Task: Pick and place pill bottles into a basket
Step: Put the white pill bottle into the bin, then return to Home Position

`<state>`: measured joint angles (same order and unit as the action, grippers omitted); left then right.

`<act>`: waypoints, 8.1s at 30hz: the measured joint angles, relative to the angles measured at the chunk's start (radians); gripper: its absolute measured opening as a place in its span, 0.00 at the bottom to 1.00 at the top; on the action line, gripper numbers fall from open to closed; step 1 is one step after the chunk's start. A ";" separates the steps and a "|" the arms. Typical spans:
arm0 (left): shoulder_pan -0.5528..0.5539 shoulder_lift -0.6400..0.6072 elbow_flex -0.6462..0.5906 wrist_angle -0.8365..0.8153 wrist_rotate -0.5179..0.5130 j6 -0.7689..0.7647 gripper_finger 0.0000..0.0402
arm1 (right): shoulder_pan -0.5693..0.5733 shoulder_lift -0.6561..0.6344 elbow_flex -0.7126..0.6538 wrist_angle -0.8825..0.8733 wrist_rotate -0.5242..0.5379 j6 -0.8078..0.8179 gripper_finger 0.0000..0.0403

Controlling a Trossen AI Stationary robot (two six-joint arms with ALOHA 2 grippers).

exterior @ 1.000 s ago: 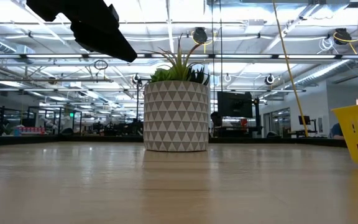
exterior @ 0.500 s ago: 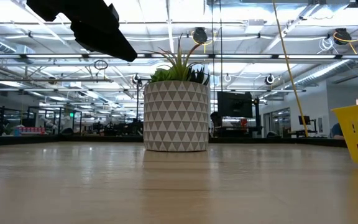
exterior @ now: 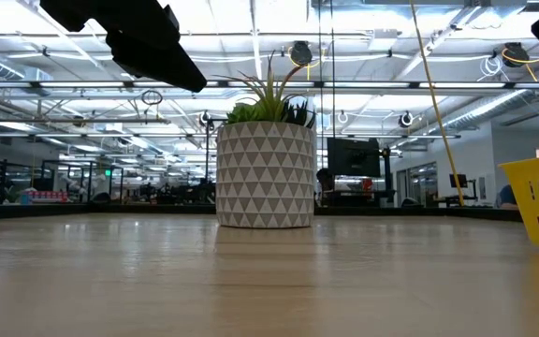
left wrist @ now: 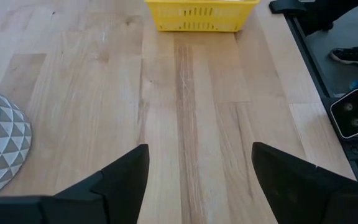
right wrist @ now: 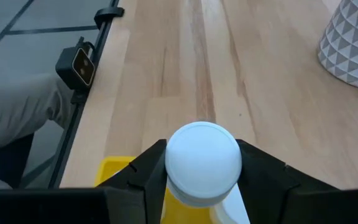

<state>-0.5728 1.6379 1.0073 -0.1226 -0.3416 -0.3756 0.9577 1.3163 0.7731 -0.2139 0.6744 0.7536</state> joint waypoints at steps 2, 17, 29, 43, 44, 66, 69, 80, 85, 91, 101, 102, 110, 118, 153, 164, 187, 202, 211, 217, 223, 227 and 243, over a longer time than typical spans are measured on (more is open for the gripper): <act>0.000 0.000 0.000 0.000 0.000 0.000 0.70 | 0.000 0.000 0.000 0.001 -0.018 0.010 0.37; 0.000 0.000 0.000 -0.001 0.000 0.003 0.70 | 0.000 0.033 0.000 -0.009 -0.054 0.046 0.37; 0.000 0.000 0.000 -0.002 0.000 0.004 0.69 | 0.000 0.069 0.000 -0.048 -0.073 0.066 0.37; 0.000 0.000 0.000 -0.002 0.000 0.006 0.69 | -0.002 0.123 0.000 -0.003 -0.080 0.067 0.39; 0.000 0.000 0.000 -0.002 0.000 0.006 0.69 | -0.002 0.138 0.000 0.008 -0.085 0.066 0.39; 0.003 0.000 0.000 0.001 0.000 0.032 0.68 | -0.009 0.163 0.001 0.137 -0.102 -0.026 0.50; 0.003 0.000 0.000 0.003 0.000 0.034 0.69 | -0.020 0.142 0.020 0.128 -0.099 -0.090 0.50; 0.003 -0.094 0.001 -0.027 -0.037 0.133 0.68 | -0.053 -0.070 0.026 0.136 -0.068 -0.345 0.50; -0.034 -0.248 0.001 -0.109 -0.039 0.174 0.67 | -0.027 -0.169 0.026 0.132 -0.066 -0.406 0.48; -0.132 -0.443 -0.056 -0.114 -0.090 0.226 0.68 | -0.020 -0.241 -0.016 0.131 -0.028 -0.424 0.48; -0.225 -0.756 -0.310 -0.028 -0.170 0.228 0.70 | -0.020 -0.380 -0.185 0.283 0.136 -0.483 0.48; -0.229 -0.783 -0.337 -0.030 -0.183 0.221 0.70 | -0.020 -0.399 -0.217 0.321 0.131 -0.487 0.48; -0.273 -0.985 -0.524 -0.028 -0.167 0.160 0.69 | -0.020 -0.565 -0.396 0.473 -0.155 -0.540 0.49; -0.359 -1.178 -0.660 0.012 0.113 0.236 0.70 | -0.020 -0.675 -0.546 0.637 -0.261 -0.572 0.49; -0.562 -1.404 -0.672 -0.116 -0.334 0.382 0.69 | -0.020 -0.908 -0.664 0.575 -0.056 -0.695 0.48; -0.389 -1.276 -0.673 0.138 -0.138 0.541 0.71 | -0.020 -0.908 -0.664 0.587 -0.059 -0.668 0.48; -0.106 -1.635 -0.685 -0.245 0.291 0.558 0.70 | -0.020 -0.908 -0.663 0.622 -0.074 -0.692 0.48; -0.105 -1.633 -0.734 -0.206 0.228 0.538 0.68 | -0.020 -0.927 -0.662 0.532 0.044 -0.657 0.48; -0.105 -1.633 -0.734 -0.201 0.127 0.578 0.69 | -0.100 -0.961 -0.668 0.499 -0.243 -0.605 0.48; -0.105 -1.633 -0.734 -0.190 0.085 0.575 0.70 | -0.207 -1.046 -0.666 0.455 -0.331 -0.697 0.49; -0.105 -1.633 -0.734 -0.189 0.085 0.574 0.69 | -0.261 -1.269 -0.666 0.255 -0.313 -0.720 0.48; -0.105 -1.633 -0.734 -0.187 0.084 0.578 0.71 | -0.266 -1.313 -0.662 0.172 -0.317 -0.696 0.48; -0.105 -1.630 -0.734 -0.171 0.078 0.577 0.71 | -0.271 -1.311 -0.662 0.190 -0.336 -0.681 0.49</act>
<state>-0.6781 0.0074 0.2729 -0.2932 -0.2638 0.2012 0.6868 0.0056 0.1112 -0.0242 0.3381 0.0725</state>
